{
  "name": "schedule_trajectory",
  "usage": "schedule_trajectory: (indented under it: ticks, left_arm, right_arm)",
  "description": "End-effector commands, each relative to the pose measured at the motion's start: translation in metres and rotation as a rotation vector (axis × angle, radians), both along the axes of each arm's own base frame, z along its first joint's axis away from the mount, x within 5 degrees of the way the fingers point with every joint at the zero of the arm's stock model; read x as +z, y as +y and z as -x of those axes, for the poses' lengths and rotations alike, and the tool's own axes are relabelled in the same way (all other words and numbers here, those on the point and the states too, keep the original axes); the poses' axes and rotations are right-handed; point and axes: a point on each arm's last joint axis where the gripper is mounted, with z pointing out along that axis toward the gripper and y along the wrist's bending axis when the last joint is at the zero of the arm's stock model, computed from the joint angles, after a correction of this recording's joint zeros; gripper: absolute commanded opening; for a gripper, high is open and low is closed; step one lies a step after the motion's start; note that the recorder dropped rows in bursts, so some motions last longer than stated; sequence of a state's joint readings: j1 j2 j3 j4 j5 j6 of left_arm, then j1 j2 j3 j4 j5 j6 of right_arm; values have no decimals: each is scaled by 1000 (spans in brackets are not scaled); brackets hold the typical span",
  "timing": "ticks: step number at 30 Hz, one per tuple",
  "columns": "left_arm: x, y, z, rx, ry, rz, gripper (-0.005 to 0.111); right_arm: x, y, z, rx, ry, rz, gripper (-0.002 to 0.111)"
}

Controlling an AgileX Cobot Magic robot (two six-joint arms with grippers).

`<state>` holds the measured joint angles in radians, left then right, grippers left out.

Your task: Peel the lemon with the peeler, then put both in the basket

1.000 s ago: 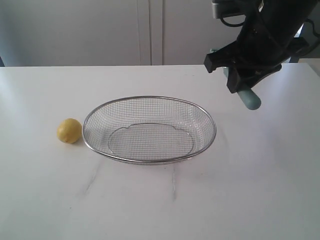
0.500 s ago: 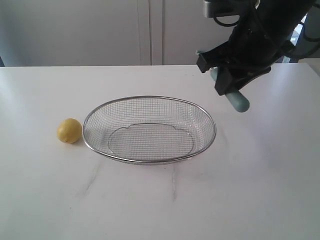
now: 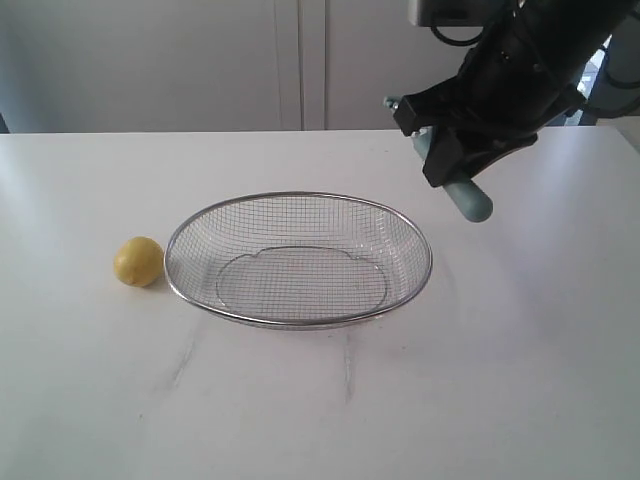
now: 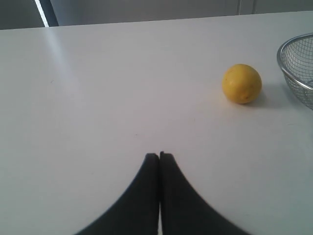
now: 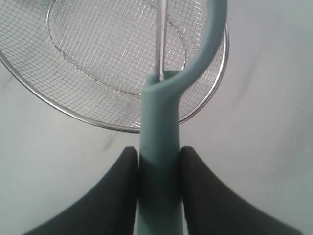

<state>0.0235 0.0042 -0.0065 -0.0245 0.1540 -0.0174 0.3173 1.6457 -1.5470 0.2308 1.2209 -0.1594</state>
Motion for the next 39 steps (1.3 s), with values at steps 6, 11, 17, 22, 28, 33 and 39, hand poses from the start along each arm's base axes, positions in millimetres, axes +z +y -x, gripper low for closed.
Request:
schedule_trajectory:
  ticks: [6,11,17,22,28,33,39]
  left_arm:
    - [7,0,-2,16,-102,49,0]
    - [11,1,-3,21,-146,53,0]
    - [13,1,-3,23,-162,53,0]
    - [26,1,-2,22,-207,70,0]
    - [52,0,3,11,-241,65,0]
    - [70,-1,7,4,-256,60,0]
    - [88,0,4,6,-265,48,0]
  right_arm:
    - [4,-6,0,0,-14,-3,0]
    - [4,-6,0,3,-15,-2,0]
    - [4,-6,0,24,-22,4,0]
    - [4,-6,0,24,-22,4,0]
    - [4,-6,0,24,-22,4,0]
    - [4,-6,0,24,-22,4,0]
    - [4,-6,0,24,-22,4,0]
